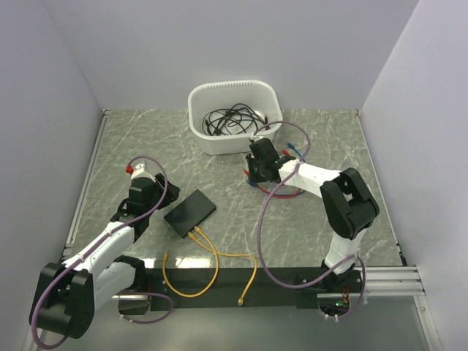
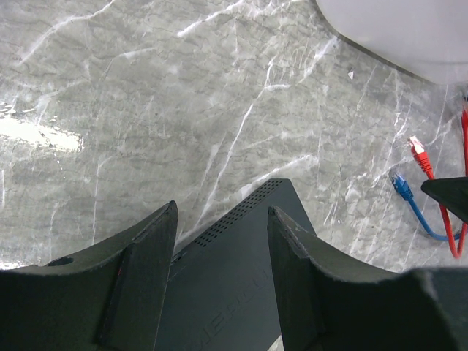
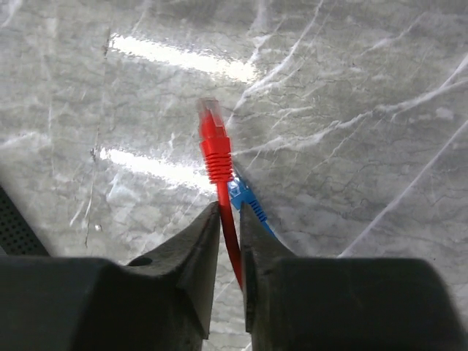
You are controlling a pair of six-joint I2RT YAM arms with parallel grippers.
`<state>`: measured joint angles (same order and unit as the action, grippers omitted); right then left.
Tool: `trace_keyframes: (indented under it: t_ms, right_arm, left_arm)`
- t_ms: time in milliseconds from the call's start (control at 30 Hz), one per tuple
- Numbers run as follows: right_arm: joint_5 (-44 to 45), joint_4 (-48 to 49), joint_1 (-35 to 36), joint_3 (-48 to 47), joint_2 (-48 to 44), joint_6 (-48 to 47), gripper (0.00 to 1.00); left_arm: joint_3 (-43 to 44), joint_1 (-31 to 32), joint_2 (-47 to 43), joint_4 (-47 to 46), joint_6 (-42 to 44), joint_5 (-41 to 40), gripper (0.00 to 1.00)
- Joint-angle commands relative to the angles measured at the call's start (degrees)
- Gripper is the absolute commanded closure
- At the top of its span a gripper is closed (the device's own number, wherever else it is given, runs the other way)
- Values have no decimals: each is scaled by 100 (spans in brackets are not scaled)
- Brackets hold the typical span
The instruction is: Insert the plug into the switch port
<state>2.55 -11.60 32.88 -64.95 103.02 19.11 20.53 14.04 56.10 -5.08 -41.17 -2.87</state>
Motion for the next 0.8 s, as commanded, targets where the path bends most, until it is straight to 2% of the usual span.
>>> trace_keyframes:
  t_ms: [0,167,267,367,400,567,767]
  right_arm:
    - [71,-123,121,-53,-379,-57,79]
    - [-96,-124,306,227,-721,13,96]
    - [-140,16,534,622,-1081,101,100]
    - [-193,183,728,1035,-1503,206,100]
    - [-237,306,763,1141,-1731,224,100]
    - [-1141,939,816,1931,-2479,408,100]
    - [-2397,1729,807,2293,-3200,680,100]
  left_arm:
    - [12,-24,7,-160,83,-11,42]
    - [-6,-24,-98,-177,126,102,43]
    - [-137,-24,-378,-239,144,164,43]
    - [-286,-24,-756,-335,100,235,43]
    - [-322,-24,-854,-370,65,487,43]
    - [-594,-24,-1617,-801,-374,1393,44]
    - [-752,-16,-2251,-1406,-998,2465,44]
